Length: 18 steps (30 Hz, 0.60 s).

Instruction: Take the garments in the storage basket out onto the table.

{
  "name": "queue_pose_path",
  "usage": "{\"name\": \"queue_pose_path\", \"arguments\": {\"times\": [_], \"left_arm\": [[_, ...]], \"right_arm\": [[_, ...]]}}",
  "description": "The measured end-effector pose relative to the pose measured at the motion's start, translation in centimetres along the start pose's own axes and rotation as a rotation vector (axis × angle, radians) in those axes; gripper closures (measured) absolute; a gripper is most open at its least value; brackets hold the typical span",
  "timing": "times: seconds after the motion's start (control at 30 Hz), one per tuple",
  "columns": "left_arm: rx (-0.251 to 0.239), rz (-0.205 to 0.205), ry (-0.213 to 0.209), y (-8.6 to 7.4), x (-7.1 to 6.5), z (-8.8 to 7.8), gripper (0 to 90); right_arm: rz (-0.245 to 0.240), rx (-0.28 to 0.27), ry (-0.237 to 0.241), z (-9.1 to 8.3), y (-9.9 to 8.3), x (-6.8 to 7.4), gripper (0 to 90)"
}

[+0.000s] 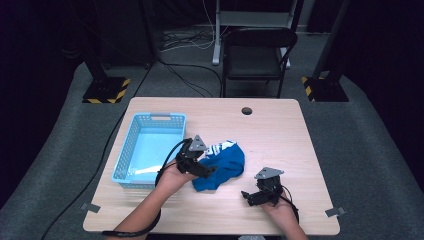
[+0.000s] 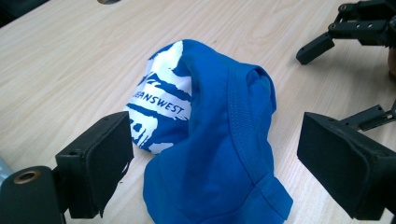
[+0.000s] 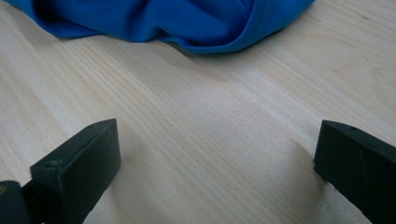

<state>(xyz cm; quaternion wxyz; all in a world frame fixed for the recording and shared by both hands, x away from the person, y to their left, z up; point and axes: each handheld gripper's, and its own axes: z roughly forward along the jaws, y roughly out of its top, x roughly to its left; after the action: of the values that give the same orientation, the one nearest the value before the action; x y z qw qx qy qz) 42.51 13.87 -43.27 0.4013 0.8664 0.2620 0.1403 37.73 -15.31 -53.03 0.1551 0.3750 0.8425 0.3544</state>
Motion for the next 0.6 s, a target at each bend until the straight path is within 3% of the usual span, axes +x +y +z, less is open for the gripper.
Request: {"name": "queue_pose_path", "arguments": {"times": [0.23, 0.6], "left_arm": [[-0.028, -0.002, 0.008, -0.4, 0.4, -1.0, 9.7], [-0.060, -0.038, 0.029, -1.6, 1.2, -2.7, 9.2]], "right_arm": [[0.000, 0.001, -0.001, 0.0, 0.0, 0.0, 0.0], [0.000, 0.001, -0.002, 0.0, 0.0, 0.0, 0.0]]}}
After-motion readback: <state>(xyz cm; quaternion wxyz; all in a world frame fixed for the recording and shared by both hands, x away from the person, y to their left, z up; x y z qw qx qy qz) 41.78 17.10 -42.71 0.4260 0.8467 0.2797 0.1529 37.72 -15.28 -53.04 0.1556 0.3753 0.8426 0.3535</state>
